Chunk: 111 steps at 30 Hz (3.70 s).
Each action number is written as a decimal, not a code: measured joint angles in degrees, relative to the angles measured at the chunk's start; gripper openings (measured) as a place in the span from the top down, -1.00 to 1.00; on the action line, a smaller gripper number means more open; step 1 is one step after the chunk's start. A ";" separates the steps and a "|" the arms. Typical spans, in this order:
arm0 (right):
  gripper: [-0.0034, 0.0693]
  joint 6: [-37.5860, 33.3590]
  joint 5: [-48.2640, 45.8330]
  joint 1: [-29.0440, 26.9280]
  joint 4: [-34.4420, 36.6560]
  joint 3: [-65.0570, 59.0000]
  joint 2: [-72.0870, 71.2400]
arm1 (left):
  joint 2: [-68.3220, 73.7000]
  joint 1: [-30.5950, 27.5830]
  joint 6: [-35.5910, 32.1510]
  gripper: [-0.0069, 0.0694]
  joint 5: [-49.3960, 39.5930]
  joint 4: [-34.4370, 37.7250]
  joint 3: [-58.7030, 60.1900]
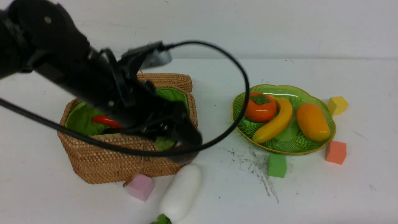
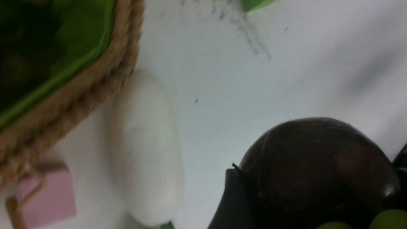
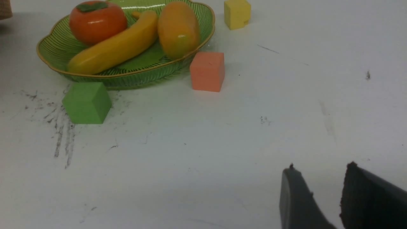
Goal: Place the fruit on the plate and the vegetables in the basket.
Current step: Grab a mangosteen with your left arm and put it on the plate on the right, then take a daikon with your left arm and place it on the basket on the left.
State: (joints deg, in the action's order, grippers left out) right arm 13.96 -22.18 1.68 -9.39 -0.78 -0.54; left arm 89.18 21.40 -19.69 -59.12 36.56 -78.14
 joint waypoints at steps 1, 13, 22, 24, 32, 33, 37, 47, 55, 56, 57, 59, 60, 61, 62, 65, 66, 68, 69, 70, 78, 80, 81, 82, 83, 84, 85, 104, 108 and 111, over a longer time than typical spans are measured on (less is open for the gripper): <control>0.25 0.00 0.00 0.00 0.00 0.00 0.00 | 1.04 0.33 -0.69 -0.62 0.00 0.08 -2.30; 0.25 0.00 0.00 0.00 0.00 0.00 0.00 | 25.53 14.98 6.67 -0.62 -0.64 -20.04 -36.38; 0.25 0.00 0.00 0.00 0.00 0.00 0.00 | 43.48 20.43 5.20 -0.62 13.34 -16.83 -50.22; 0.25 0.00 0.00 0.00 0.00 0.00 0.00 | 45.88 20.55 4.16 -0.62 16.37 -15.88 -50.41; 0.25 0.00 0.00 0.00 0.00 0.00 0.00 | 50.04 20.37 3.64 -0.62 24.21 -15.58 -50.46; 0.25 0.00 0.00 0.00 0.00 0.00 0.00 | 50.32 20.37 3.54 -0.62 24.60 -15.58 -50.46; 0.25 0.00 0.00 0.00 0.00 0.00 0.00 | 51.05 20.37 3.54 -0.62 24.63 -15.77 -50.53; 0.25 0.00 0.00 0.00 0.00 0.00 0.00 | 51.65 20.37 3.54 -0.62 24.12 -16.24 -50.53; 0.25 0.00 0.00 0.00 0.00 0.00 0.00 | 51.65 20.37 4.64 -0.83 23.21 -15.09 -50.53; 0.25 0.00 0.00 0.00 0.00 0.00 0.00 | 51.65 20.37 5.35 -0.84 23.21 -15.09 -50.53; 0.25 0.00 0.00 0.00 -0.07 0.00 0.00 | 51.65 20.37 5.67 -0.84 23.21 -15.15 -50.53; 0.25 0.00 0.00 0.00 -0.07 0.00 0.00 | 51.65 20.37 6.19 -0.84 23.19 -15.28 -50.53; 0.25 0.00 0.00 0.00 -0.07 0.00 0.00 | 51.65 20.37 6.36 -0.84 23.19 -15.29 -50.53; 0.25 0.00 0.00 0.00 -0.07 0.00 0.00 | 51.65 20.37 6.48 -0.84 23.14 -15.29 -50.53; 0.25 0.00 0.00 0.00 -0.07 0.00 0.00 | 51.65 20.37 6.52 -0.84 23.14 -15.29 -50.53; 0.25 0.00 0.00 0.00 -0.07 0.00 0.00 | 51.49 20.37 6.63 -0.82 21.50 -15.34 -50.53; 0.25 0.00 0.00 0.00 -0.07 0.00 0.00 | 51.31 20.37 6.77 -0.81 20.91 -15.33 -50.53; 0.25 0.00 0.00 0.00 -0.07 0.00 0.00 | 50.67 20.37 6.95 -0.79 19.76 -15.40 -50.53; 0.25 0.00 0.00 0.00 -0.02 0.00 0.00 | 50.13 20.37 6.95 -0.77 19.07 -15.46 -50.53; 0.25 0.00 0.00 0.00 -0.02 0.00 0.00 | 49.21 20.37 7.00 -0.74 18.39 -15.60 -50.53; 0.25 0.00 0.00 0.00 -0.02 0.00 0.00 | 41.55 20.37 7.00 -0.50 10.70 -18.74 -50.53; 0.25 0.00 0.00 0.00 -0.02 0.00 0.00 | 39.92 20.37 7.00 -0.43 7.98 -19.37 -50.59; 0.25 0.00 0.00 0.00 -0.02 0.00 0.00 | 39.36 20.37 7.00 -0.40 6.73 -19.86 -50.59; 0.25 0.00 0.00 0.00 -0.02 0.00 0.00 | 38.64 20.32 7.00 -0.36 4.92 -20.31 -50.59; 0.25 0.00 0.00 0.00 -0.02 0.00 0.00 | 38.08 20.17 7.00 -0.34 3.36 -20.53 -50.59; 0.25 0.00 0.00 0.00 -0.02 0.00 0.00 | 37.35 19.93 7.00 -0.31 1.23 -20.63 -50.59; 0.25 0.00 0.00 0.00 -0.02 0.00 0.00 | 36.29 19.34 7.00 -0.28 -2.05 -20.63 -50.59; 0.25 0.00 0.00 0.00 -0.02 0.00 0.00 | 4.92 9.04 7.77 -0.24 -12.14 -25.33 -32.18; 0.25 0.00 0.00 0.00 -0.02 0.00 0.00 | -1.88 9.01 9.64 -0.24 -9.65 -26.18 -18.70; 0.25 0.00 0.00 0.00 -0.02 0.00 0.00 | -3.25 9.01 10.57 -0.24 -7.78 -26.24 -6.26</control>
State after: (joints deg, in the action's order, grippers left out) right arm 13.96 -22.18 1.68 -9.40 -0.78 -0.54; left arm 85.93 30.41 -9.13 -66.90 10.32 -84.40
